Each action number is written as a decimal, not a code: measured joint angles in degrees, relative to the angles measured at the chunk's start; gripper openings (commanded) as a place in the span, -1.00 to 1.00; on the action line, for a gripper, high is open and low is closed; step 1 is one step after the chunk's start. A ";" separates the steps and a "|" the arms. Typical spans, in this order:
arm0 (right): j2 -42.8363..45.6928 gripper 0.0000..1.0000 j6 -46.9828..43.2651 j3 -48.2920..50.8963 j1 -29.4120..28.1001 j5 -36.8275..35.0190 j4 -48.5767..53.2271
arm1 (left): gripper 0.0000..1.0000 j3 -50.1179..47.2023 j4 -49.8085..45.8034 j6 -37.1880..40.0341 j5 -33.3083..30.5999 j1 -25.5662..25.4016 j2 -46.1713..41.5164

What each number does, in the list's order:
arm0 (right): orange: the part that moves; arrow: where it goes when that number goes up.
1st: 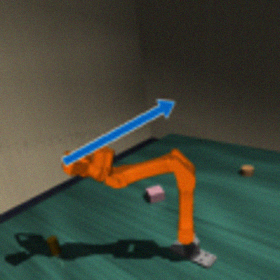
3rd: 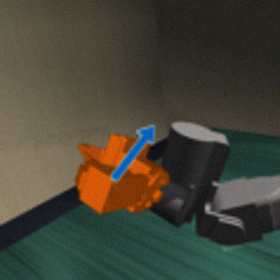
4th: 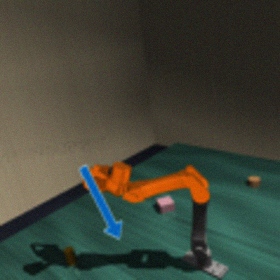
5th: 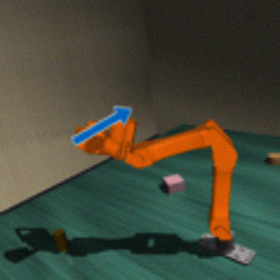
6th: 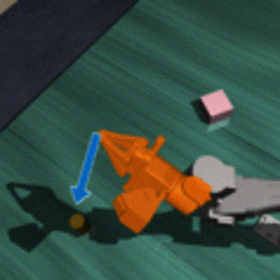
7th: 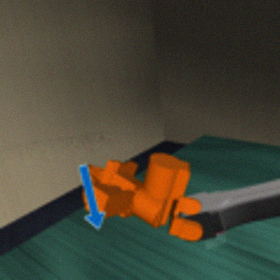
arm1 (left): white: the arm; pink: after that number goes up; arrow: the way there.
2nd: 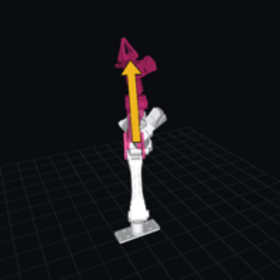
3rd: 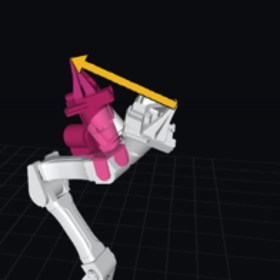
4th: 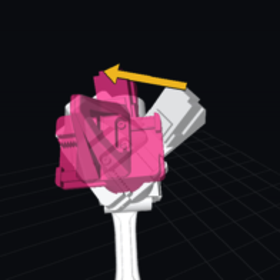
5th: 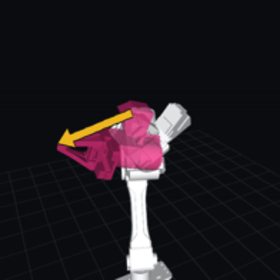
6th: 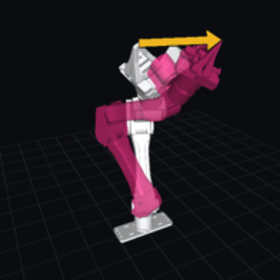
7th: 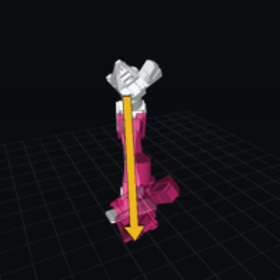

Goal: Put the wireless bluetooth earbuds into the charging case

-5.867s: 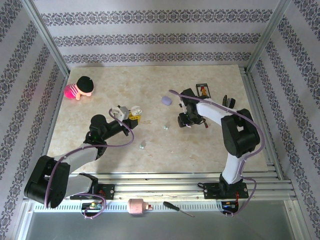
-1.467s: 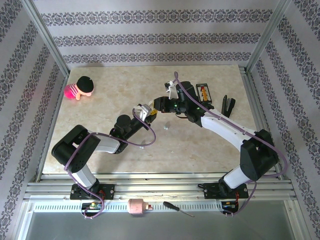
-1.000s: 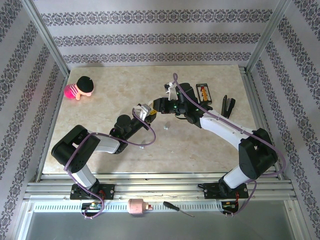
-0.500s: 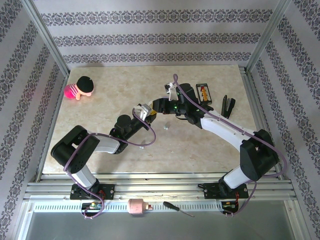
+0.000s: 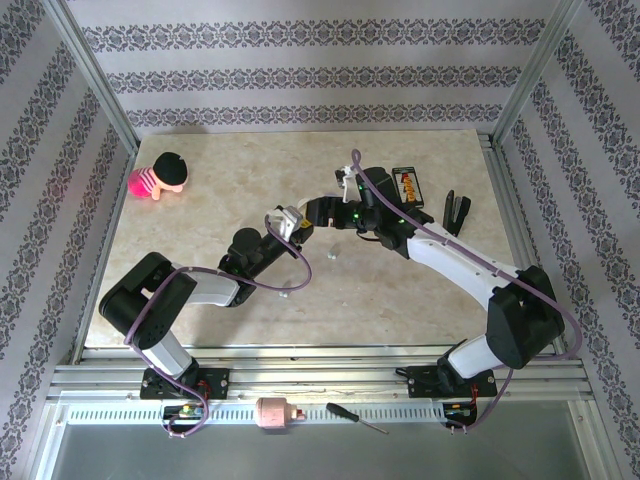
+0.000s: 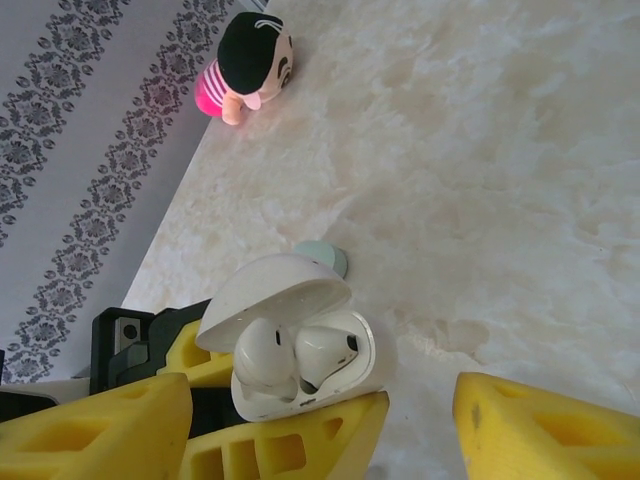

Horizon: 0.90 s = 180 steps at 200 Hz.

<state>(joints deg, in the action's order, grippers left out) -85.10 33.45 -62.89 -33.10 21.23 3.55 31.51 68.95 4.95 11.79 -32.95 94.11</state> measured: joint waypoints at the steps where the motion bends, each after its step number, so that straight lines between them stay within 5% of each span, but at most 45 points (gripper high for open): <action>1: 0.00 0.42 0.02 -0.02 -0.02 0.00 0.04 | -1.00 0.00 0.00 0.00 0.02 0.00 0.00; 180: -2.19 0.21 0.92 -4.98 1.11 -1.33 6.54 | -1.00 -0.90 -0.04 0.68 2.49 0.00 -0.63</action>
<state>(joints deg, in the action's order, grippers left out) -87.29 34.37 -67.88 -31.99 19.90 10.09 30.61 68.90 5.63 14.28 -32.95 93.47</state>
